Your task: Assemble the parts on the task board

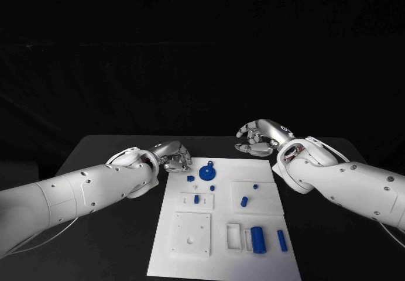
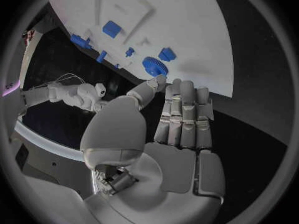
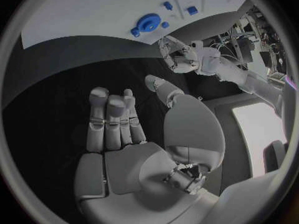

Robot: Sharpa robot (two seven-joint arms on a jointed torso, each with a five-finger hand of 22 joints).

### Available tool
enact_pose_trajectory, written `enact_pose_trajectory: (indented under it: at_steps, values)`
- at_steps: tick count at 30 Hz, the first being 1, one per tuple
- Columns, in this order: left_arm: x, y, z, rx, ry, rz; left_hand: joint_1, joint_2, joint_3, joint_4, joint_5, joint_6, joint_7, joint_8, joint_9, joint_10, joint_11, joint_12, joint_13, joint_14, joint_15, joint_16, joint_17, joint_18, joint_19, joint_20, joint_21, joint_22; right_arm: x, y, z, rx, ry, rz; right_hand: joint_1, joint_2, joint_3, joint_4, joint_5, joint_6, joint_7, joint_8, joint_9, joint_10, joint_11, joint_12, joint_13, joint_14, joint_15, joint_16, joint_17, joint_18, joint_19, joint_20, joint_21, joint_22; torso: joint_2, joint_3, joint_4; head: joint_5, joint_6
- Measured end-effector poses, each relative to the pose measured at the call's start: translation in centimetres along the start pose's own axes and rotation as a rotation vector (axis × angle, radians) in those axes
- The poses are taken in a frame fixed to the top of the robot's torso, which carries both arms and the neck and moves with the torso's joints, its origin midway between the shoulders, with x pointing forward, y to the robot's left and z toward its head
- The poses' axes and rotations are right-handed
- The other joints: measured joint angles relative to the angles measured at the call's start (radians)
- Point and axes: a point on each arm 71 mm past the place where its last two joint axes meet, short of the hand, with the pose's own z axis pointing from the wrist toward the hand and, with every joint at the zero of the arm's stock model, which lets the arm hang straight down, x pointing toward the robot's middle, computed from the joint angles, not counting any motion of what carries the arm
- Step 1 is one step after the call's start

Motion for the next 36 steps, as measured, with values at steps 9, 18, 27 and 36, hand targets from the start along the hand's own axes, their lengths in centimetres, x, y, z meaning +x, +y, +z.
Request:
enact_pose_trajectory:
  at_steps: [9, 18, 27, 36]
  values:
    - [-0.3, 0.3, -0.3, -0.014, -0.014, -0.059, 0.000, 0.000, 0.000, 0.000, 0.000, -0.004, 0.004, 0.000, -0.004, 0.000, 0.000, -0.015, -0.002, 0.000, 0.000, -0.004, 0.000, 0.000, 0.000, 0.000, -0.004, 0.000, 0.0, 0.0, 0.0, 0.000, 0.000, 0.000, 0.000, 0.000, 0.000, 0.000, 0.000, -0.003, 0.003, 0.000, 0.000, 0.000, 0.000, 0.000, 0.000, 0.000, 0.000, 0.000, 0.000, 0.000, 0.001, 0.001, 0.000, 0.000, 0.000, 0.0006, 0.0005, 0.003, 0.002]
    - [-0.1, 0.1, -0.6, 0.014, 0.015, -0.015, 0.030, -0.030, 0.000, -0.017, -0.016, -0.015, 0.006, -0.001, -0.011, 0.005, 0.005, -0.034, -0.002, -0.006, 0.006, -0.014, 0.002, 0.000, 0.000, 0.000, -0.010, 0.000, -0.1, -0.1, -0.1, 0.001, 0.004, -0.001, 0.000, 0.000, 0.000, 0.000, 0.000, -0.003, 0.003, 0.000, 0.000, 0.000, 0.000, 0.000, -0.001, 0.000, 0.000, 0.000, 0.000, 0.000, 0.001, 0.002, 0.000, 0.000, 0.000, 0.0007, 0.0001, 0.004, 0.004]
    - [0.7, -0.4, -0.6, 0.072, 0.072, 0.106, 0.078, -0.078, 0.001, -0.018, -0.035, -0.048, 0.006, -0.013, -0.027, -0.006, 0.017, -0.056, 0.000, -0.033, 0.021, -0.019, 0.008, 0.000, -0.028, 0.005, -0.019, 0.000, 0.0, -0.1, -0.1, 0.000, 0.008, -0.001, 0.000, 0.000, 0.000, 0.000, 0.000, -0.003, 0.002, 0.000, 0.000, 0.000, 0.000, 0.000, -0.001, 0.000, 0.000, 0.000, 0.000, 0.000, 0.004, -0.001, 0.000, 0.000, 0.000, 0.0007, 0.0002, 0.006, 0.005]
    - [1.6, -0.9, -0.4, 0.097, 0.119, 0.155, 0.056, -0.110, -0.027, -0.007, -0.067, -0.088, 0.027, -0.024, -0.042, -0.014, 0.011, -0.002, 0.047, -0.044, 0.015, -0.015, 0.023, 0.000, -0.033, 0.007, -0.019, 0.001, 0.0, -0.1, -0.1, -0.001, 0.010, -0.001, 0.004, 0.004, 0.000, 0.000, 0.000, -0.002, 0.001, 0.000, 0.000, 0.000, 0.000, 0.000, -0.001, 0.000, 0.000, 0.000, 0.000, 0.000, 0.004, -0.001, 0.000, 0.000, 0.000, 0.0006, -0.0002, 0.008, 0.007]
